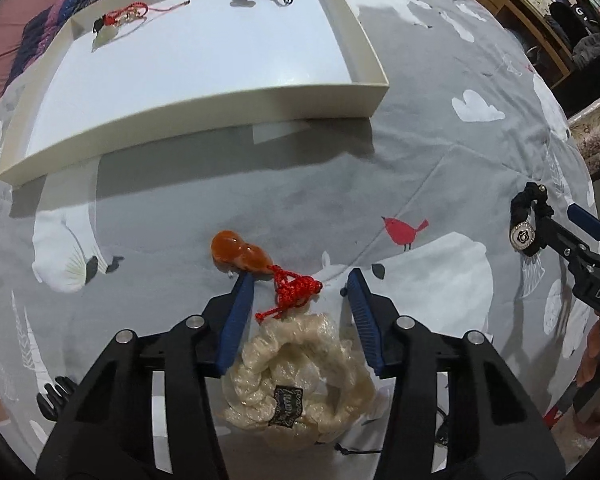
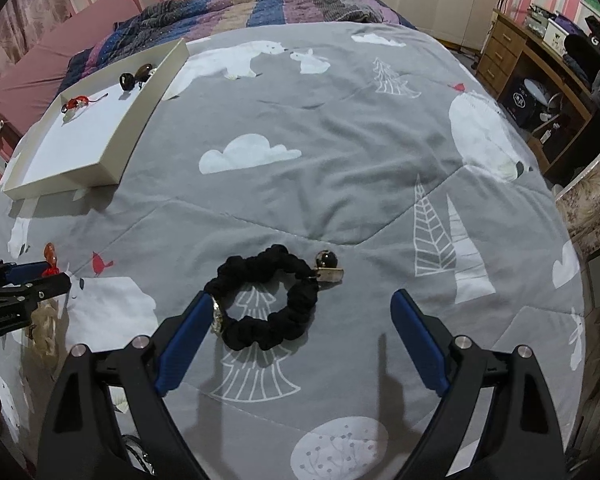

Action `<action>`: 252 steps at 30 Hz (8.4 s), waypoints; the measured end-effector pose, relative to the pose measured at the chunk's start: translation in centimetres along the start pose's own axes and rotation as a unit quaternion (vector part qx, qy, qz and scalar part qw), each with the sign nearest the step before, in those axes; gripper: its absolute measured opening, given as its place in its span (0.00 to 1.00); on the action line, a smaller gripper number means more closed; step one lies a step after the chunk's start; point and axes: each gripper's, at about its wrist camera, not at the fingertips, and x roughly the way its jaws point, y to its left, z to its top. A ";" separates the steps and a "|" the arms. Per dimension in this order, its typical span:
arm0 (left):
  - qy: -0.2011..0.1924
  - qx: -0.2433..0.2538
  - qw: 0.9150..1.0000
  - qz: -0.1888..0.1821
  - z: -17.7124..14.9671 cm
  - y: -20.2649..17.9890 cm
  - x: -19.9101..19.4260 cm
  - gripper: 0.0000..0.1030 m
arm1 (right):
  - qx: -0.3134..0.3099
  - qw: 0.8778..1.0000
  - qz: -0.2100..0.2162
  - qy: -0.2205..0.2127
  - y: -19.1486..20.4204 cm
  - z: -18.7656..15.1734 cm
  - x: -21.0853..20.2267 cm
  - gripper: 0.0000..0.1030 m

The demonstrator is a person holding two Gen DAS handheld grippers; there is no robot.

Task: Organize jewelry
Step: 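Grasp the orange gourd pendant's red knot with the left tool while the right tool grasps the black beaded bracelet, then carry the gourd pendant with the left tool while the right tool carries the beaded bracelet to the tray, then open the left tool over the tray while the right tool releases the beaded bracelet, then grasp the black claw clip with the left tool while the right tool grasps the cream scrunchie, then carry the claw clip with the left tool while the right tool carries the scrunchie to the tray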

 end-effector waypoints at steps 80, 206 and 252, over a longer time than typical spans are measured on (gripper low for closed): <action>-0.132 -0.030 0.989 0.061 13.1 19.2 -5.6 0.09 | -0.098 0.990 0.060 -0.082 23.4 17.3 1.8 0.10; -0.117 -0.027 0.991 0.059 -13.2 16.7 -6.0 0.76 | -0.082 0.996 0.036 -0.027 19.2 -4.8 -1.8 0.91; -0.154 -0.029 0.987 0.034 -8.1 15.9 -10.1 0.35 | -0.084 0.991 0.060 -0.086 18.5 -0.8 -4.2 0.07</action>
